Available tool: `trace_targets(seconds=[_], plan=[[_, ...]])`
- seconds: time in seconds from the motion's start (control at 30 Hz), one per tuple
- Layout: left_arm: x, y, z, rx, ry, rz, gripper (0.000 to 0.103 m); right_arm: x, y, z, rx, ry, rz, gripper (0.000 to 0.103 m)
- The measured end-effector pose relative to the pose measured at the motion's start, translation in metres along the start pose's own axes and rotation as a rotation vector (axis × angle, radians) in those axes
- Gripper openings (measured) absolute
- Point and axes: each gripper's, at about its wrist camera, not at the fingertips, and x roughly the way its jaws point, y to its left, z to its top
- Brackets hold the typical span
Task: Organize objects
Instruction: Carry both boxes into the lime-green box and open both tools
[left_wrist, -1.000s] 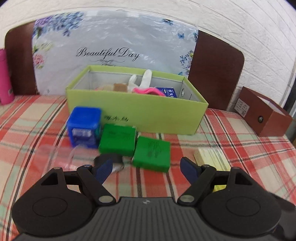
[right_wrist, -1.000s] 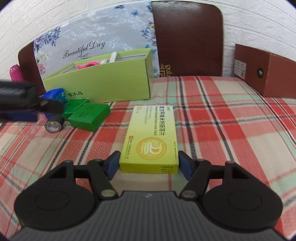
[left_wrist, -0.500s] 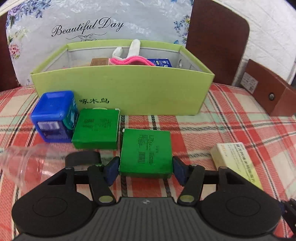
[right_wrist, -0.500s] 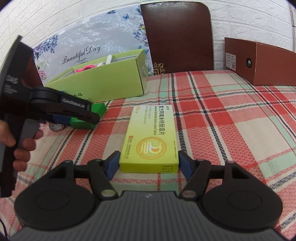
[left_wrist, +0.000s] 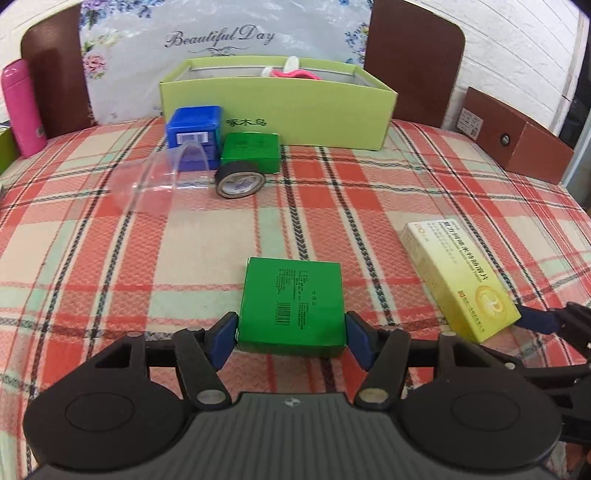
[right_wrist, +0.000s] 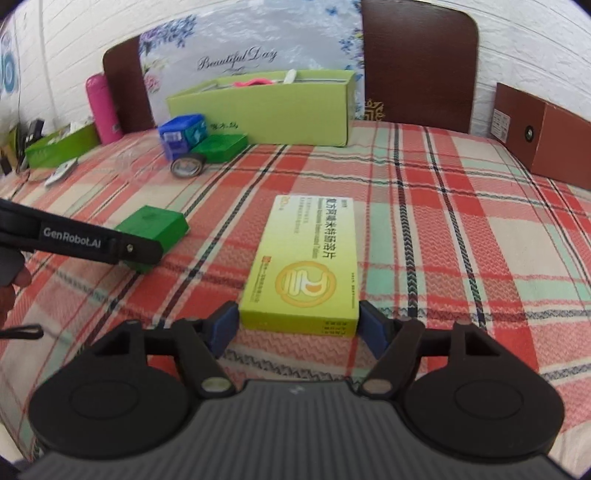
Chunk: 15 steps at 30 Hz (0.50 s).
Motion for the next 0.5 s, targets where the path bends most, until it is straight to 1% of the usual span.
trace_targets(seconds=[0.03, 0.07, 0.13, 0.27, 0.4, 0.5], plan=[[0.001, -0.001, 0.001, 0.002, -0.007, 0.012, 0.074, 0.0, 0.002, 0.003, -0.001, -0.01, -0.009, 0.082], [0.002, -0.001, 0.002, 0.004, -0.01, 0.025, 0.074, 0.002, 0.002, 0.006, 0.003, -0.018, -0.013, 0.083], [0.005, -0.002, 0.006, -0.002, -0.013, 0.026, 0.074, 0.006, 0.002, 0.014, 0.018, -0.015, -0.018, 0.085], [0.006, 0.001, 0.008, -0.02, -0.01, 0.008, 0.074, 0.021, 0.0, 0.025, 0.039, 0.019, -0.044, 0.084], [0.006, 0.002, 0.008, -0.014, -0.009, 0.016, 0.074, 0.03, 0.001, 0.028, 0.029, 0.05, -0.062, 0.084], [0.009, 0.004, 0.008, -0.021, -0.001, 0.008, 0.074, 0.036, 0.003, 0.031, 0.026, 0.069, -0.079, 0.082]])
